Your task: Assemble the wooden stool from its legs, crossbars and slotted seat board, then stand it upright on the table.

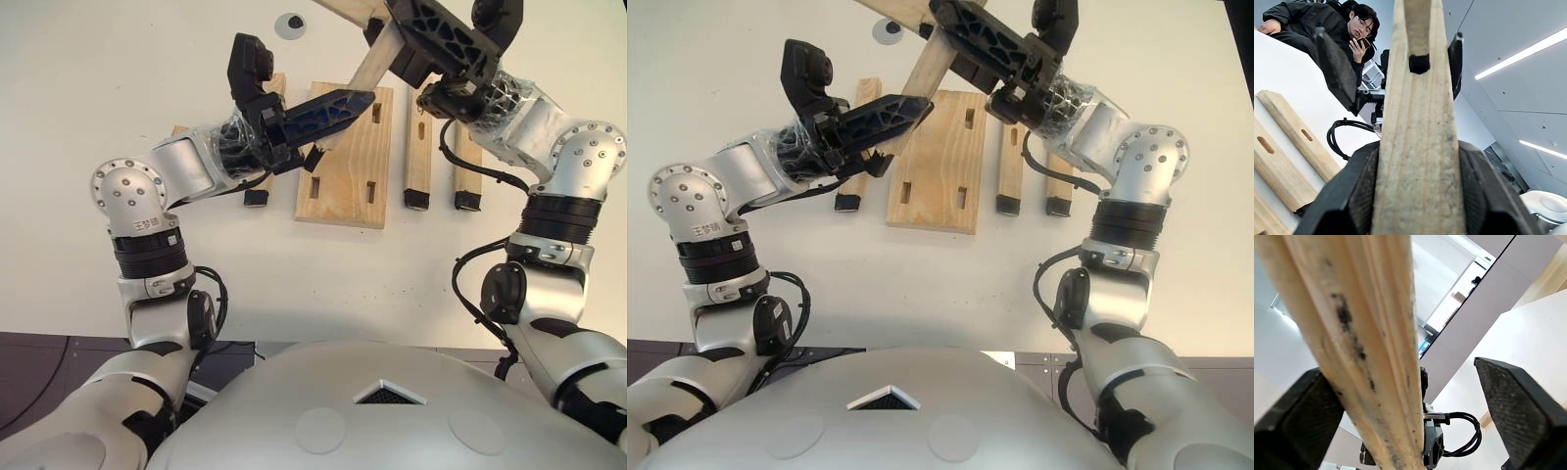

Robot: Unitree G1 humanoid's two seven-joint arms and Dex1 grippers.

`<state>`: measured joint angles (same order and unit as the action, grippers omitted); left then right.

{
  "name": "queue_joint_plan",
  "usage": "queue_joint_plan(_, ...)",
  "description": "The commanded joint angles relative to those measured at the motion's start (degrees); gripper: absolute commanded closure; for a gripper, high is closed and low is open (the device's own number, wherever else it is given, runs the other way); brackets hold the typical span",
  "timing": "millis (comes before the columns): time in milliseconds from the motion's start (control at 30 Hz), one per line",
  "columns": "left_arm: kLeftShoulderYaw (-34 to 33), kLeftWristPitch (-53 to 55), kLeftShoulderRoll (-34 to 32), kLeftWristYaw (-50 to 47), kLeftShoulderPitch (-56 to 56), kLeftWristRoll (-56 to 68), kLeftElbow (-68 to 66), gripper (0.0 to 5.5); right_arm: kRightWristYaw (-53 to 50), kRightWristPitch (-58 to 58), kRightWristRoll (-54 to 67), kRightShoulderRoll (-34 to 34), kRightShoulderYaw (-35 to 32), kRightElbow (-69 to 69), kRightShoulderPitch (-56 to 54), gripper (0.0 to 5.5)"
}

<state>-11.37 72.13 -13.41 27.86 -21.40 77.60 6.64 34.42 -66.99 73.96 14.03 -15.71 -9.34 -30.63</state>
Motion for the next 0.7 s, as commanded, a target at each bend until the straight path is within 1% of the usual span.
queue_joint_plan(33,0.5,0.1,-0.8,0.5,0.1,1.5,0.5,3.51,0.3,0.1,-0.3,-0.1,-0.3,-0.5,-1.0,1.83)
queue_joint_plan(167,1.2,-0.5,-1.4,1.6,0.4,0.2,1.3,3.51,0.7,0.3,-0.5,-0.3,-0.2,-0.4,-0.8,2.49)
queue_joint_plan(200,1.4,-1.1,-1.6,1.1,0.5,-1.0,0.9,3.14,1.2,1.1,-1.3,-0.4,0.0,-0.1,-0.6,2.66)
queue_joint_plan(233,1.5,-1.6,-1.8,0.9,0.5,-2.0,0.1,3.05,1.2,1.9,-1.8,-0.6,0.0,0.0,-0.3,2.8)
queue_joint_plan(333,1.3,-2.2,-3.2,2.2,1.3,-3.1,-1.5,2.54,1.7,2.9,-2.4,-0.7,-0.3,-0.2,0.4,3.32)
queue_joint_plan(567,-0.9,-4.4,-5.1,3.4,2.5,-4.4,-4.1,1.6,2.8,4.6,-4.7,-0.3,0.4,-0.3,1.7,3.33)
queue_joint_plan(633,-2.1,-6.1,-5.9,3.6,3.2,-5.8,-4.8,1.31,5.3,6.7,-8.1,0.8,1.9,-0.2,2.7,3.33)
queue_joint_plan(700,-3.3,-8.2,-7.1,4.2,4.2,-7.8,-5.4,0.95,11.1,11.2,-13.2,3.2,4.5,0.7,4.6,3.33)
